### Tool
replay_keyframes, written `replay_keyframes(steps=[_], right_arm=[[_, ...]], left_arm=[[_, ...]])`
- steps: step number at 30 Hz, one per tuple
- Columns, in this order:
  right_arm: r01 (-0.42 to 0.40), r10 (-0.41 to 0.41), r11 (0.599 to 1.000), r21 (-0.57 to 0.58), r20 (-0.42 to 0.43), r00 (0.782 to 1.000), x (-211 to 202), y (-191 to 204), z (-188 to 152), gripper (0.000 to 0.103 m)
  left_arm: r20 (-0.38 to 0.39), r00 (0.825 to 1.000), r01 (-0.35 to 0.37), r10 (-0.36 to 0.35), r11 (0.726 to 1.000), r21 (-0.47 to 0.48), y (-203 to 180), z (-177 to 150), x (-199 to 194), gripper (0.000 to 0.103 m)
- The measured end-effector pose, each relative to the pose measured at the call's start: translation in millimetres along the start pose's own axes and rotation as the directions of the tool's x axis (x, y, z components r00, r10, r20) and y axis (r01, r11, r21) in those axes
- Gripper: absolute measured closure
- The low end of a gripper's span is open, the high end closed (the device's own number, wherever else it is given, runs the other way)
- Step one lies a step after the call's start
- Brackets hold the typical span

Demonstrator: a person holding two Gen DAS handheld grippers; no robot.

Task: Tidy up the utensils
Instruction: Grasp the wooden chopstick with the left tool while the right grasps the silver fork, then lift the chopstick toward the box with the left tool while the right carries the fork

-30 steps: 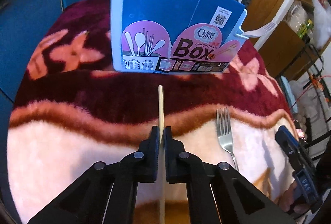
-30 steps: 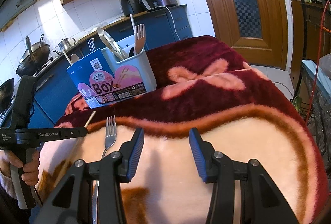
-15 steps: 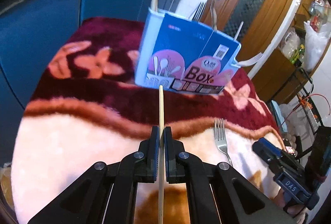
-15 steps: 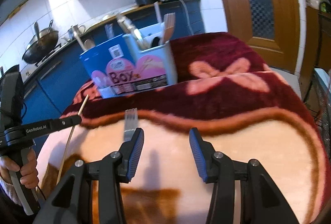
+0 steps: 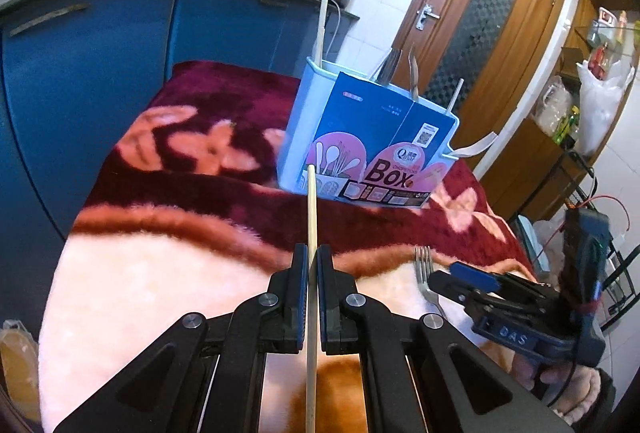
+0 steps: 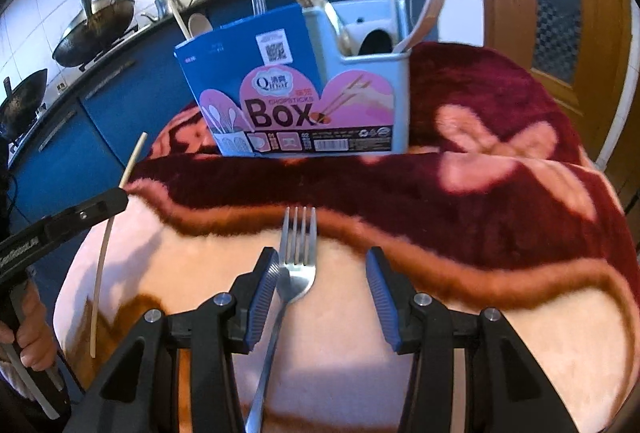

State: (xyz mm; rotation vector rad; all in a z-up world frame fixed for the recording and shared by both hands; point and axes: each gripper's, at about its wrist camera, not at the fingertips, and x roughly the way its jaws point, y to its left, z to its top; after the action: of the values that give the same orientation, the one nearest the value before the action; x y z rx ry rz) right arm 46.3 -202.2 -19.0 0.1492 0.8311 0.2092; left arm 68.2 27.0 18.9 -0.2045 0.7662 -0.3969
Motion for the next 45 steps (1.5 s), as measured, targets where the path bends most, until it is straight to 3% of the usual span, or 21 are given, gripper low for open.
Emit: replay_keyframes(steps=[9,15,17,19,24,30,34,39,45], right_arm=[[-0.094,0.093,0.996,-0.008,-0.055,0.994,19,-7,20,0.066],[-0.146,0.147,0.989,0.017,-0.079,0.986,23,-13,23,0.068],[-0.143,0.143,0.990,0.012,-0.077,0.987,22,-11,22,0.074],[-0.151,0.152,0.988,0.014,-0.069,0.986,19,-11,22,0.089],[-0.192,0.193,0.981,0.013,-0.032,0.981,5,-6,19,0.091],[-0.167,0.168,0.986,-0.022,0.119,0.979,-33,4,19,0.099],[-0.080,0.092,0.995,-0.061,0.232,0.968,-56,13,22,0.099],[-0.010,0.039,0.996,-0.085,0.346,0.938,-79,14,23,0.099],[0.055,-0.014,0.996,-0.074,0.463,0.886,-101,17,34,0.099]], left_arm=[[0.008,0.999,0.054,-0.054,0.999,0.001,-1,2,-1,0.099],[0.016,0.998,0.054,-0.054,0.999,0.001,-4,5,-1,0.099],[0.021,0.998,0.053,-0.053,0.999,0.000,-5,6,-2,0.099],[0.029,0.998,0.053,-0.053,0.999,0.002,-7,7,-3,0.099],[0.053,0.997,0.055,-0.056,0.998,0.013,-11,12,-6,0.099],[0.102,0.993,0.062,-0.064,0.998,0.023,-18,23,-9,0.099],[0.140,0.988,0.061,-0.066,0.998,0.033,-23,35,-10,0.099],[0.212,0.975,0.047,-0.059,0.997,0.058,-33,53,-16,0.099],[0.296,0.954,0.028,-0.049,0.997,0.073,-40,80,-15,0.099]])
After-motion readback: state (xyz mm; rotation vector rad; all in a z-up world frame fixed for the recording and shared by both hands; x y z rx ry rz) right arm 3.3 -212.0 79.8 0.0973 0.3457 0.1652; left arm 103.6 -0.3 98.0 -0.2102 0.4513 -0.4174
